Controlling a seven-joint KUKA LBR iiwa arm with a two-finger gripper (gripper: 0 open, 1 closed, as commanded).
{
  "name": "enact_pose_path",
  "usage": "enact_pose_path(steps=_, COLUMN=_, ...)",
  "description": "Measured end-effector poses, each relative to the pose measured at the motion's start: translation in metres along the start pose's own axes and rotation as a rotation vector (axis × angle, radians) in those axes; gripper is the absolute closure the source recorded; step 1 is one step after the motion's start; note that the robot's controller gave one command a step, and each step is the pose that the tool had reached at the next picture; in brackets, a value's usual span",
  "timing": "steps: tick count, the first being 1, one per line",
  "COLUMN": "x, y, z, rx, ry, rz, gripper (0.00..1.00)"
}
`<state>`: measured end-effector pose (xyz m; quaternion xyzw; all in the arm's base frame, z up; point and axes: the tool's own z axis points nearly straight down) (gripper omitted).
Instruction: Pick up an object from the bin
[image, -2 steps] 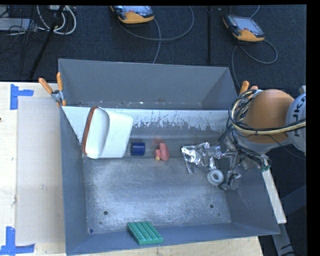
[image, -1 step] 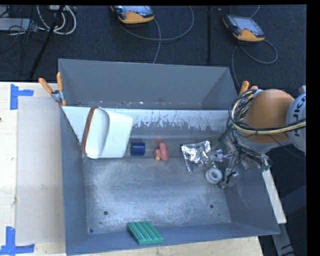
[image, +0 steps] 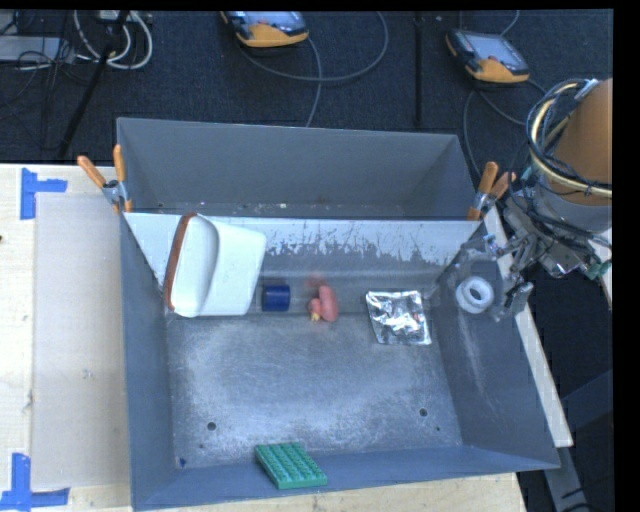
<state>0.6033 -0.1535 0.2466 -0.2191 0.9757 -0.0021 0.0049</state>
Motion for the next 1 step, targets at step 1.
enact_pose_path(steps=1, x=0.0122, y=0.0454, z=0.0419, rx=-0.01, ry=0.012, rz=0.126, gripper=1.0)
